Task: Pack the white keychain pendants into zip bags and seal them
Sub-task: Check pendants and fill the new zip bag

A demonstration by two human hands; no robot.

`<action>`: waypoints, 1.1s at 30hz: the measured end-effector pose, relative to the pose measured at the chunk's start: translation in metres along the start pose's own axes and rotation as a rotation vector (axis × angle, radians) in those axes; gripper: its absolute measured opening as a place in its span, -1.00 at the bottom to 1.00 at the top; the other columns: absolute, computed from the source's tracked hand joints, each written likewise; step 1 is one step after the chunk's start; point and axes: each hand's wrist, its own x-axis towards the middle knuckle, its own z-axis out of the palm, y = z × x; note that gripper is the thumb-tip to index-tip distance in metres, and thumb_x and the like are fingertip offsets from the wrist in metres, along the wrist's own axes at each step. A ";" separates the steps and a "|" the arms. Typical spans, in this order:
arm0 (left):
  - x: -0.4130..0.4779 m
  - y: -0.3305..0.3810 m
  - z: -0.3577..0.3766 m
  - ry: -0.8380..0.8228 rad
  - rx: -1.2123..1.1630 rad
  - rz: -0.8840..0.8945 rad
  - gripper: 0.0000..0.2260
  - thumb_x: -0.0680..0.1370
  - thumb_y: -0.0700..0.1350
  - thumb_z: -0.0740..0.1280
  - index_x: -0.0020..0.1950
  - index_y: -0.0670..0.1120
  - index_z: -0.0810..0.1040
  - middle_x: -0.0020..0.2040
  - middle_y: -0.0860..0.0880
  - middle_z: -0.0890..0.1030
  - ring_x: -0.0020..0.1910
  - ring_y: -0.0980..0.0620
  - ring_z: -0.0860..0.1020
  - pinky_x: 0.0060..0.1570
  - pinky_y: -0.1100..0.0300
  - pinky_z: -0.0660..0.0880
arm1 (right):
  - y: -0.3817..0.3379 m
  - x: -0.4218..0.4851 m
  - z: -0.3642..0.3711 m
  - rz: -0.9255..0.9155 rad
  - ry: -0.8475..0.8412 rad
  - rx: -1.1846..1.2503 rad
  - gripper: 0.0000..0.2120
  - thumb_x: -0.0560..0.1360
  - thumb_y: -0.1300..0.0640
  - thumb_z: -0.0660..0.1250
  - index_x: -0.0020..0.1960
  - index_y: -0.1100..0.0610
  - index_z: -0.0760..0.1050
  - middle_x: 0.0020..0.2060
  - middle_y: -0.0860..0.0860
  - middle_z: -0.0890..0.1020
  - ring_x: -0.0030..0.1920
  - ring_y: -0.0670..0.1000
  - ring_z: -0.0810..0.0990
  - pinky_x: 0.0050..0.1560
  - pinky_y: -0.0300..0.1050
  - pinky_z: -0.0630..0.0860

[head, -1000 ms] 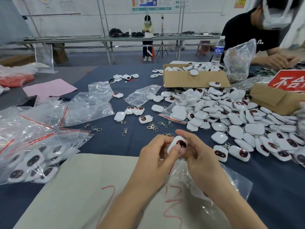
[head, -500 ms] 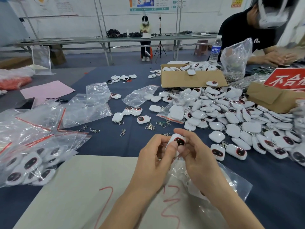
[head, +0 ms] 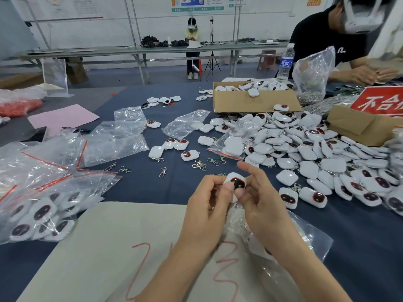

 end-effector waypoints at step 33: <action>0.005 0.007 -0.016 -0.322 -0.106 -0.342 -0.58 0.69 -0.28 0.15 0.49 0.08 0.33 0.04 -0.04 0.74 0.13 0.00 0.67 0.27 0.13 0.54 | 0.012 0.011 -0.027 0.050 -0.044 0.056 -0.69 0.58 0.28 0.37 0.09 -0.15 0.61 -0.23 -0.12 0.69 -0.29 -0.11 0.61 -0.16 -0.34 0.52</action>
